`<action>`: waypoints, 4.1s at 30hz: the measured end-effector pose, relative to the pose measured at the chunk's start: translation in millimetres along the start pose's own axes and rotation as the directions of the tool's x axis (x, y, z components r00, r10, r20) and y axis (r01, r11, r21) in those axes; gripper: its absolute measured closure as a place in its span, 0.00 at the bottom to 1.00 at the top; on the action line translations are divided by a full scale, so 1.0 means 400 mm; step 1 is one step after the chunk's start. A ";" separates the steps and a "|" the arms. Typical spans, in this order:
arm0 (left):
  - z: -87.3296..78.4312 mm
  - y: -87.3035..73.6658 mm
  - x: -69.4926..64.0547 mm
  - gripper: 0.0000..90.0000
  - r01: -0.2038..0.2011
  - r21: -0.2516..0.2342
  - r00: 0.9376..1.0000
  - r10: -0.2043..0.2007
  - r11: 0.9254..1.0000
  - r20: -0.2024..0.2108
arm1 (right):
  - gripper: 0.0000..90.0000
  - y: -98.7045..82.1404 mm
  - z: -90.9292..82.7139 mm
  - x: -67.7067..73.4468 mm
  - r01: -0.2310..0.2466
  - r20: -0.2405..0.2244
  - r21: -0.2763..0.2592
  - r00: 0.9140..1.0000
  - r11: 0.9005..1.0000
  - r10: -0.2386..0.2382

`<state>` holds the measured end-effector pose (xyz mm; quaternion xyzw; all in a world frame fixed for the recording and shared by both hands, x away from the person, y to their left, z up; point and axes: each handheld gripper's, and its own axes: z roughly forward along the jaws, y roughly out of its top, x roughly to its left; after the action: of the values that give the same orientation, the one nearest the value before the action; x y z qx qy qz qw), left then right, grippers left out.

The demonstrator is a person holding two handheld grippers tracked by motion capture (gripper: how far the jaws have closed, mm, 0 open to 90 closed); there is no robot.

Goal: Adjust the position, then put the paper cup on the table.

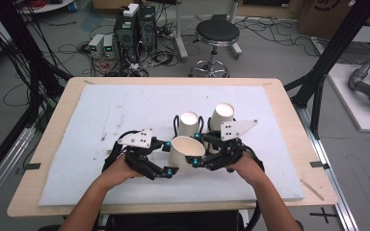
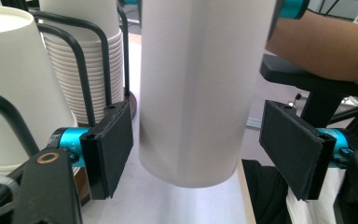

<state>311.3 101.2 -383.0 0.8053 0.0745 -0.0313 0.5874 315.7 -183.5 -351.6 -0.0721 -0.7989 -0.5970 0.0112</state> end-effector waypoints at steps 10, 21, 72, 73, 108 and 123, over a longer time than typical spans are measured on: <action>0.016 -0.009 -0.005 0.40 -0.039 0.026 0.999 0.039 0.999 0.002 | 0.41 0.000 0.012 0.006 -0.002 -0.021 0.015 1.000 1.000 0.002; 0.010 -0.007 -0.003 0.40 -0.031 -0.003 1.000 0.031 1.000 0.001 | 0.37 -0.003 0.010 0.006 0.002 -0.001 -0.034 1.000 0.999 -0.002; -0.008 -0.009 -0.002 0.33 -0.008 -0.062 0.999 0.005 0.998 -0.036 | 0.42 -0.002 0.023 0.016 -0.002 0.009 -0.137 1.000 0.991 0.004; -0.017 -0.011 0.001 0.34 -0.005 -0.068 0.999 0.002 0.998 -0.047 | 0.42 -0.001 0.018 0.015 0.003 0.013 -0.134 1.000 0.991 -0.001; -0.200 -0.100 0.074 0.23 0.057 -0.260 0.890 -0.167 0.964 -0.424 | 0.43 0.008 -0.027 -0.002 0.021 0.086 -0.090 0.996 0.996 -0.013; -0.199 -0.101 0.079 0.23 0.076 -0.253 0.879 -0.185 0.964 -0.439 | 0.42 0.012 -0.083 0.008 0.033 0.099 -0.072 0.995 0.997 -0.026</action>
<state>333.0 191.8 -400.9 0.7099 0.2685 0.1287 0.6383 310.8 -213.5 -337.2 -0.0897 -0.7770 -0.6218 -0.0395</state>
